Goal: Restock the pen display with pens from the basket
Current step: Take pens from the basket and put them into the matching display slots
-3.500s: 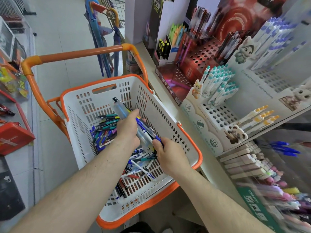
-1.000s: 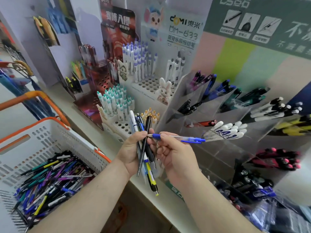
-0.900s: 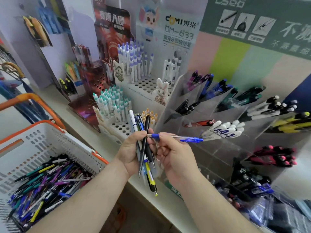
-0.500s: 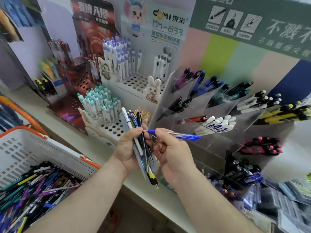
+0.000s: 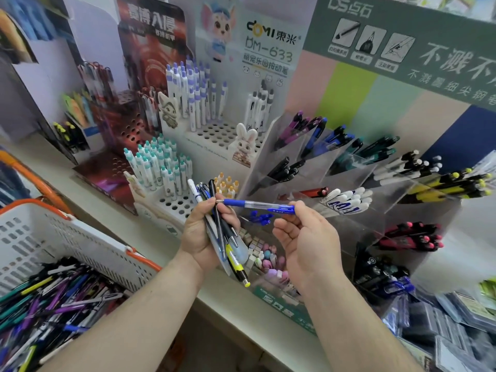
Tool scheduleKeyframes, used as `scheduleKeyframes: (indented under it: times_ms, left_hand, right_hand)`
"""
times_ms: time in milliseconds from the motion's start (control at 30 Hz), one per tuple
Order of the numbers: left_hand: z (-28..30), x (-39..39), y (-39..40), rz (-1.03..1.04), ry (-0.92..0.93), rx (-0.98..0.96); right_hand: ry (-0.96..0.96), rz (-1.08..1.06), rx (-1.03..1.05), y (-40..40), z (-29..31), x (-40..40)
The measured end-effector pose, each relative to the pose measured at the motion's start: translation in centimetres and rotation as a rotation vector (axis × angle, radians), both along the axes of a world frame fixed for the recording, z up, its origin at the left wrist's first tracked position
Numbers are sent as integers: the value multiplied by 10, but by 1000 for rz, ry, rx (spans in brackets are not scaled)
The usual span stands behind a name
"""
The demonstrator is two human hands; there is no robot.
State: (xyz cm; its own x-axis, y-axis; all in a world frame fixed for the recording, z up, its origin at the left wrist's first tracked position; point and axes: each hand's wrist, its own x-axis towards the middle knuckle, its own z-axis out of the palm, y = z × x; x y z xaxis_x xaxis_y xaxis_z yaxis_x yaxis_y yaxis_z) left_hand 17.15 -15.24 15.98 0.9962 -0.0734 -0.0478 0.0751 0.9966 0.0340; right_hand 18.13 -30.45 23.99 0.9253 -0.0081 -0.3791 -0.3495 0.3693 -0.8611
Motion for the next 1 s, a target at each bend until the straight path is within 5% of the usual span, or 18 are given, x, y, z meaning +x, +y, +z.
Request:
scheduleKeyframes:
  times_ms: [100, 300, 433, 767, 1000]
  left_hand:
    - [-2, -1, 2, 19, 11, -51]
    - [-3, -7, 19, 69, 155, 280]
    - [4, -12, 21, 16, 224, 543]
    - [17, -16, 18, 57, 218, 896]
    - [22, -13, 11, 75, 196, 947]
  right_hand:
    - [-79, -48, -17, -8, 7, 7]
    - [-660, -118, -866, -29, -14, 28]
    - [-825, -17, -1164, -15, -36, 37]
    - [-464, 244, -1295, 26, -46, 57]
    - [-347, 378, -1397, 33, -32, 66]
